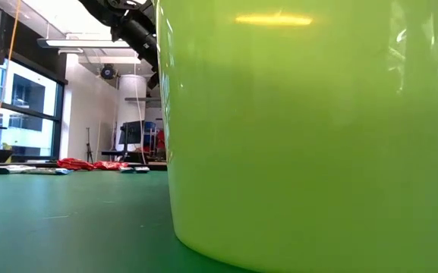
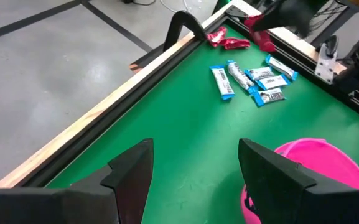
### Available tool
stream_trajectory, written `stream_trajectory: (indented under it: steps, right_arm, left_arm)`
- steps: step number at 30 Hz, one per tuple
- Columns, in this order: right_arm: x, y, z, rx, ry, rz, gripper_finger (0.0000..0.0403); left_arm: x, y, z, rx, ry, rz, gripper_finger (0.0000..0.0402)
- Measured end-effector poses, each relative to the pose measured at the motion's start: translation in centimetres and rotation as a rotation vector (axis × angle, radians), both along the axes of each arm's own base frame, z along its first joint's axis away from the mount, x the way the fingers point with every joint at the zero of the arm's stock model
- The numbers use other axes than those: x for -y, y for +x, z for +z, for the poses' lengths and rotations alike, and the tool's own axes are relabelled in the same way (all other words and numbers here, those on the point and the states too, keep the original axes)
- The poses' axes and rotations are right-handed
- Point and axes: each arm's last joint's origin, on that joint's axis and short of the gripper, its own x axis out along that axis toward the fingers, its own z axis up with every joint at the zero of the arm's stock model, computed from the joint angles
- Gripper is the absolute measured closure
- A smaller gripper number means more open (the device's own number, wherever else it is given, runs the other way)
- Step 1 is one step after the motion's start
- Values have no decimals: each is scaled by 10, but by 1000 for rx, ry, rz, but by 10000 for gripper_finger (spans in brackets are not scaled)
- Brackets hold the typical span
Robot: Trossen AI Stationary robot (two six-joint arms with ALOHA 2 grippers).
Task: Sort candy by brand, put in halloween buckets
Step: Put the red chocolate into the pink bucket
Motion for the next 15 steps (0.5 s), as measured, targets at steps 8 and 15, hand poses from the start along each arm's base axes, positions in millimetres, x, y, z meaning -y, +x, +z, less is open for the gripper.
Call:
stream_trajectory:
  steps: [8,15]
  right_arm:
    - [-49,16,49,293,-99,136,379]
    - [-80,52,57,458,-114,308,389]
  left_arm:
    - [0,0,0,3,4,2,177]
    - [-1,1,2,24,19,2,177]
